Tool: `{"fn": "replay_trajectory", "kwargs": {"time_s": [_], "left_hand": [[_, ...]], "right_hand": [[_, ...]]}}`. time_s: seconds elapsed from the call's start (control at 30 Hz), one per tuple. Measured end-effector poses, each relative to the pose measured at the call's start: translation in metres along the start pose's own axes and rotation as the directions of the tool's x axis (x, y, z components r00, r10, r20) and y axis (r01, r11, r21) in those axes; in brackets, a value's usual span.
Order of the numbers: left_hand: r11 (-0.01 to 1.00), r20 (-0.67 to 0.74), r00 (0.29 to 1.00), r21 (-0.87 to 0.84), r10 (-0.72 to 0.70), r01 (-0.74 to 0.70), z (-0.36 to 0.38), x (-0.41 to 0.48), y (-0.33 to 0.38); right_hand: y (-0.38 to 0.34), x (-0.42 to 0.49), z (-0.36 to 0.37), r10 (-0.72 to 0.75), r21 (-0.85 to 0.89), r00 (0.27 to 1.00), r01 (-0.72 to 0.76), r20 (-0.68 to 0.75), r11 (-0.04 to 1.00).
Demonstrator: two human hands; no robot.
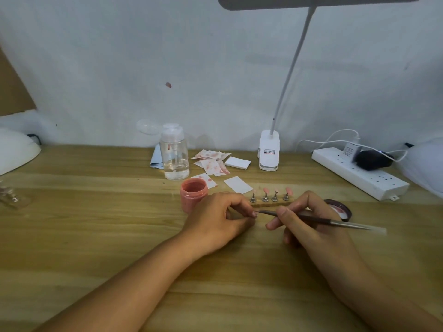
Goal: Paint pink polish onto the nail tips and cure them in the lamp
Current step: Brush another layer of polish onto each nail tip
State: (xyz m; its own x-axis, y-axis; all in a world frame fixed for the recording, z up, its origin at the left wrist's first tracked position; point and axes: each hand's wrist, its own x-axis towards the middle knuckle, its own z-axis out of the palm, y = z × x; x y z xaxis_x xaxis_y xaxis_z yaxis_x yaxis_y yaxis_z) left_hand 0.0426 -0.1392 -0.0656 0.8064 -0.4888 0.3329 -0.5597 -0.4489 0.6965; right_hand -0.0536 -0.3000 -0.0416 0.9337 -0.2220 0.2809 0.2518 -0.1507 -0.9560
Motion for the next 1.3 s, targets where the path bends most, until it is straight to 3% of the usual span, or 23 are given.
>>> {"fn": "replay_trajectory", "kwargs": {"time_s": [1.3], "left_hand": [[1.0, 0.006, 1.0, 0.027, 0.006, -0.006, -0.0002, -0.0007, 0.0023]], "right_hand": [[-0.0038, -0.0011, -0.0008, 0.025, -0.042, 0.999, -0.026, -0.026, 0.999]]}}
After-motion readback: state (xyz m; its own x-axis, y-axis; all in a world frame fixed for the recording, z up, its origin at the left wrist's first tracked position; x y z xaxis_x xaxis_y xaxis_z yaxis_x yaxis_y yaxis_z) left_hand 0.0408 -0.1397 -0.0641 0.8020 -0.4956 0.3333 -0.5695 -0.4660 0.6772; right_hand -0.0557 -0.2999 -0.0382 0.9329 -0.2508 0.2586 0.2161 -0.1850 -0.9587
